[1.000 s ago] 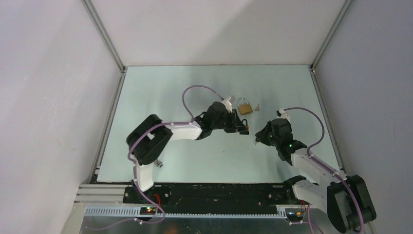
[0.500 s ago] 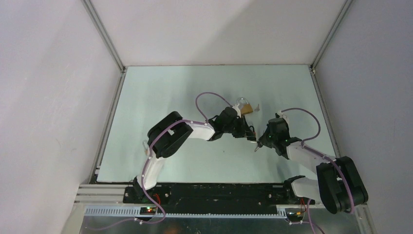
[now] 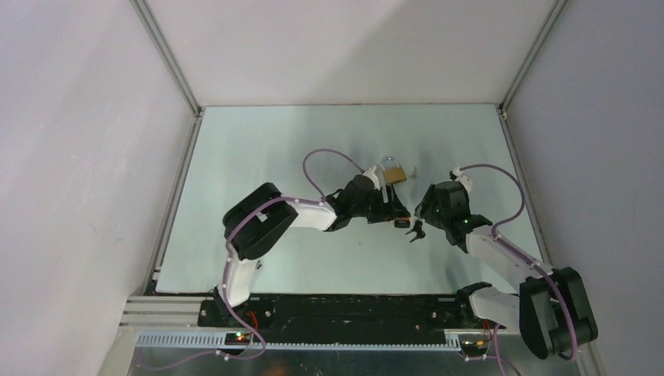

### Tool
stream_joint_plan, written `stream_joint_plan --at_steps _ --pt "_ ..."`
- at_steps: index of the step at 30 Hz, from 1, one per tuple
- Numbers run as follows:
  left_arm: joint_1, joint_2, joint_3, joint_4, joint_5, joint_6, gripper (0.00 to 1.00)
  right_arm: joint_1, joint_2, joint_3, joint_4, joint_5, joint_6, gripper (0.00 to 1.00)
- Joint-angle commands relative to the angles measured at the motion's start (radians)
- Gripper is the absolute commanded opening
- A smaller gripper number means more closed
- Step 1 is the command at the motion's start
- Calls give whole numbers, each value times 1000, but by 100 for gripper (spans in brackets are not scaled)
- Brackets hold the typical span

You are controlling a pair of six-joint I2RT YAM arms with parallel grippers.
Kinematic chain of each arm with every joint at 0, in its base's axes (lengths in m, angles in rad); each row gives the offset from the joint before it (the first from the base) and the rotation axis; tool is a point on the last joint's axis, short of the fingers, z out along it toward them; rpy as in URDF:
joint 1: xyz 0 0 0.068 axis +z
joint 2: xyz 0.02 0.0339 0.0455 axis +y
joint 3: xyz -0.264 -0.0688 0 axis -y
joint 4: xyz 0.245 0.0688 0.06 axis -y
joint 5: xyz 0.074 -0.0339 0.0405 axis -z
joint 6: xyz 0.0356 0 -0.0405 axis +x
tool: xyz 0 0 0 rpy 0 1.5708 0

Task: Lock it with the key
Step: Place the lock at the center of the board, then pick up the lock from the center of the board.

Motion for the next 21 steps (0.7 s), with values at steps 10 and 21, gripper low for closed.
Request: stream_joint_plan --at_steps 10,21 --pt "118 -462 -294 -208 -323 100 89 57 -178 71 -63 22 -4 64" --pt "215 -847 -462 -851 -807 59 100 236 -80 89 2 38 55 62"
